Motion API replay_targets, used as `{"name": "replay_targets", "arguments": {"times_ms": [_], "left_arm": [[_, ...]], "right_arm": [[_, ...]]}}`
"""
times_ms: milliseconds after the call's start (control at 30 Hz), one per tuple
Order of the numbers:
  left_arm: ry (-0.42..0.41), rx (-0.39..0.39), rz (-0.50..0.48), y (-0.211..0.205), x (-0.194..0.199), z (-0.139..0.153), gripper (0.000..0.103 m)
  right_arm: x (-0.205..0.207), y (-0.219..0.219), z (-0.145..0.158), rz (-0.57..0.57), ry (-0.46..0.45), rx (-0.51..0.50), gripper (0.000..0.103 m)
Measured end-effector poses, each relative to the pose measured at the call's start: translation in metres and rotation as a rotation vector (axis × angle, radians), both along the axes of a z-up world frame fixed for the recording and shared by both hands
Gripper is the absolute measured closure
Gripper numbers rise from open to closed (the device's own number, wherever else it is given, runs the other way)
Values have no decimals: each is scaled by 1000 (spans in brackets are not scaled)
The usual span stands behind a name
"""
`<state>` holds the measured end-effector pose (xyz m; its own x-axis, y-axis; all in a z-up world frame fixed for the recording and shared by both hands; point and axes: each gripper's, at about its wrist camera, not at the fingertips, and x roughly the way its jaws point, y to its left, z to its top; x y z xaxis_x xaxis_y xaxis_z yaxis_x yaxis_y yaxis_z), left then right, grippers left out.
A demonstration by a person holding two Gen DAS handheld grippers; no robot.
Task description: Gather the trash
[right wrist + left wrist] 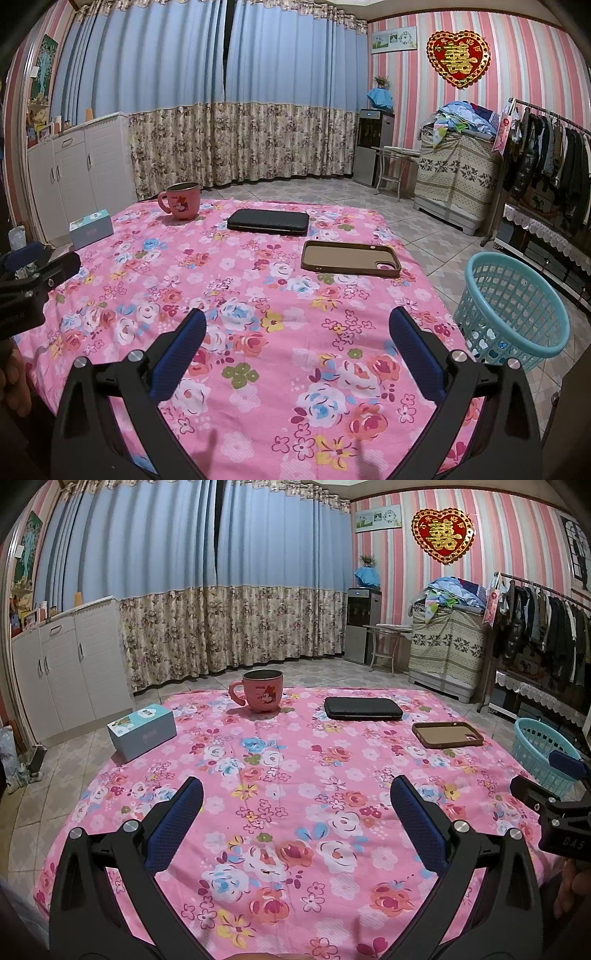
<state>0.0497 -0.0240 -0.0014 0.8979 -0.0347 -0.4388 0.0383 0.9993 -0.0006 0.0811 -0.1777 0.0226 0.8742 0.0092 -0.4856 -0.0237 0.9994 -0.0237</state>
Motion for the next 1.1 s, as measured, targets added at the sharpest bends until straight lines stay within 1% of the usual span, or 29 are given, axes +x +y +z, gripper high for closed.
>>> {"name": "replay_targets", "arguments": {"times_ms": [1100], "left_arm": [[3, -6, 2, 0, 0, 0, 5]], "right_arm": [[-1, 0, 0, 0, 0, 1, 6]]}}
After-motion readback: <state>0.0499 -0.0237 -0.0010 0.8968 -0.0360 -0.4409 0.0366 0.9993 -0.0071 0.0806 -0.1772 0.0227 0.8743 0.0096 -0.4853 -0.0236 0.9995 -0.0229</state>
